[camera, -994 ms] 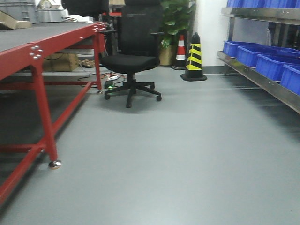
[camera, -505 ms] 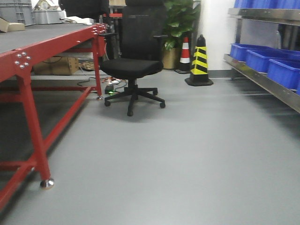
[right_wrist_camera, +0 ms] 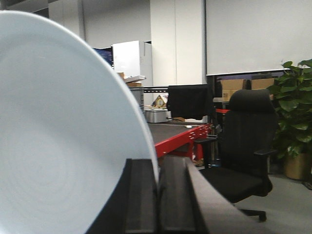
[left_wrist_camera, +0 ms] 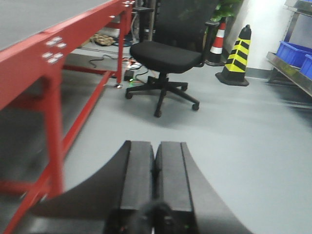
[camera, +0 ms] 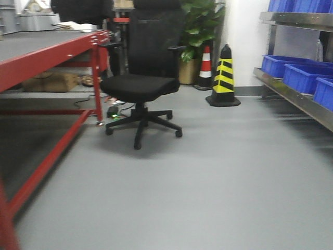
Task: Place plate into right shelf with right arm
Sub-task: 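Drive the base away from the table holding the plate in the right gripper, then drive up to the steel shelf with blue bins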
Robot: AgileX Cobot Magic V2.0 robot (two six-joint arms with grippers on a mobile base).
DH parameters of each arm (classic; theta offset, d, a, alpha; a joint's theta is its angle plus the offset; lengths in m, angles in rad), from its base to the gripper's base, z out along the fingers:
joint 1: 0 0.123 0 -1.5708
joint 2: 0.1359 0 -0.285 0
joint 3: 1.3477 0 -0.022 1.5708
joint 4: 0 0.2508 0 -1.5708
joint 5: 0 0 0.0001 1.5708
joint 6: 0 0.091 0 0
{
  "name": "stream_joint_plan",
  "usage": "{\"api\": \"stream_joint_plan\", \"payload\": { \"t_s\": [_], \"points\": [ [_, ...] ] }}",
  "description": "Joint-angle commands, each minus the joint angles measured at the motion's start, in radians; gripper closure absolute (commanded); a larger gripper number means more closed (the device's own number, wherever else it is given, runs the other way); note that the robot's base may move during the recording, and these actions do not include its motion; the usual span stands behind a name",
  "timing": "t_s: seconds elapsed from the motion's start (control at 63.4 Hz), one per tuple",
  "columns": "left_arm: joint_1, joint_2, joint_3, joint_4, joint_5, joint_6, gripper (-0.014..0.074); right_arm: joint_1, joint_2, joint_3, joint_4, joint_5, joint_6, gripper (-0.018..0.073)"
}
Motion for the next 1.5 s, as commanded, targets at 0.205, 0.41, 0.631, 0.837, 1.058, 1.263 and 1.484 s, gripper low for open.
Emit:
{"api": "stream_joint_plan", "payload": {
  "t_s": [0.205, 0.41, 0.631, 0.837, 1.058, 1.263, 1.484],
  "points": [
    [-0.002, -0.006, 0.009, 0.0, -0.09, -0.006, 0.0643, 0.0, 0.017, -0.029, -0.008, -0.091, 0.0, 0.0492],
    [-0.002, -0.006, 0.009, 0.0, -0.09, -0.006, 0.0643, 0.0, 0.017, -0.029, -0.008, -0.091, 0.0, 0.0492],
    [-0.002, -0.006, 0.009, 0.0, -0.09, -0.006, 0.0643, 0.0, 0.017, -0.029, -0.008, -0.091, 0.0, 0.0492],
    [-0.002, -0.006, 0.009, 0.0, -0.09, -0.006, 0.0643, 0.0, 0.017, -0.029, -0.008, -0.091, 0.0, 0.0492],
    [-0.002, -0.006, 0.009, 0.0, -0.09, -0.006, 0.0643, 0.0, 0.017, -0.029, -0.008, -0.091, 0.0, 0.0492],
    [-0.002, -0.006, 0.009, 0.0, -0.09, -0.006, 0.0643, 0.0, 0.017, -0.029, -0.008, -0.091, 0.0, 0.0492],
    [-0.002, -0.006, 0.009, 0.0, -0.09, -0.006, 0.0643, 0.0, 0.017, -0.029, -0.008, -0.091, 0.0, 0.0492]
  ]
}}
